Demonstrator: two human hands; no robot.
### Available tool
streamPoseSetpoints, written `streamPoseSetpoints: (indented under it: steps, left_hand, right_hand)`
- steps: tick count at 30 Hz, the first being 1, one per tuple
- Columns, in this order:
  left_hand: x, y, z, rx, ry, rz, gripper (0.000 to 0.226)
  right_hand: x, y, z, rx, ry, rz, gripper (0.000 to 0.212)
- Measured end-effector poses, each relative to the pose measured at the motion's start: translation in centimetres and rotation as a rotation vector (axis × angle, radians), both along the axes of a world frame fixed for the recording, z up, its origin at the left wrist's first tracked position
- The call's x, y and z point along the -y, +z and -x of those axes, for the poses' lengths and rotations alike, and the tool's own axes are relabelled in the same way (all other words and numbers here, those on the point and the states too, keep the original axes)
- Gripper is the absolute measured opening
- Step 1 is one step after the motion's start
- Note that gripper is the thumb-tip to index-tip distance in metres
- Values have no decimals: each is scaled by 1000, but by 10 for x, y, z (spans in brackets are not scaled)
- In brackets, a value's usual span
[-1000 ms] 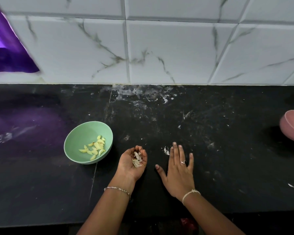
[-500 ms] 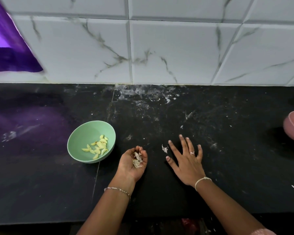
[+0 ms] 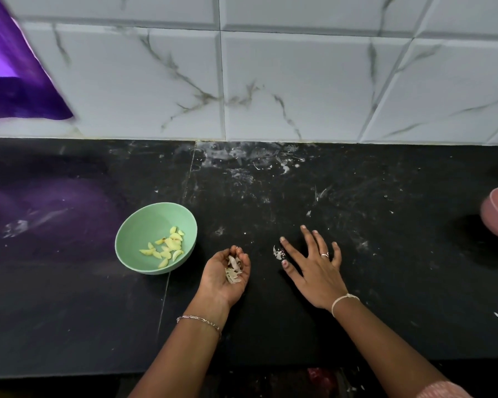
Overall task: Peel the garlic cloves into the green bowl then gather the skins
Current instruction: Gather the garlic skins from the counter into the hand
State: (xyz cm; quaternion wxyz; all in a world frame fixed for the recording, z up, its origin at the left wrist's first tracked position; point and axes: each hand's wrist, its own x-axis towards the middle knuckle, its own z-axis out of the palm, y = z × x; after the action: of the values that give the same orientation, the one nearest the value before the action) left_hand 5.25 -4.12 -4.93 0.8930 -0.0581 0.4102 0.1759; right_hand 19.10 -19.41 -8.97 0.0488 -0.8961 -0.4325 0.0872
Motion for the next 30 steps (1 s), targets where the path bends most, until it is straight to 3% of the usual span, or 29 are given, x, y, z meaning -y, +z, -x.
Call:
streamPoseSetpoints:
  steps: [4,9,18,22,30]
  left_hand:
    - [0,0,0,-1,4,-4,26]
    - [0,0,1,4,3,3,25]
    - [1,2,-1,-7,-3,-13,25]
    - [1,1,0,-1,-2,-10,25]
    - [-2,1,-1,16,2,-15,24]
  right_hand:
    - [10,3,1,-3,69,-23,59]
    - [20,2,22,-21,-86,-113,81]
    - [1,-3,53,18,-68,-105,69]
    - [-7,4,36,180,-87,-143,54]
    - [-27,9,23,365,159,-108,41]
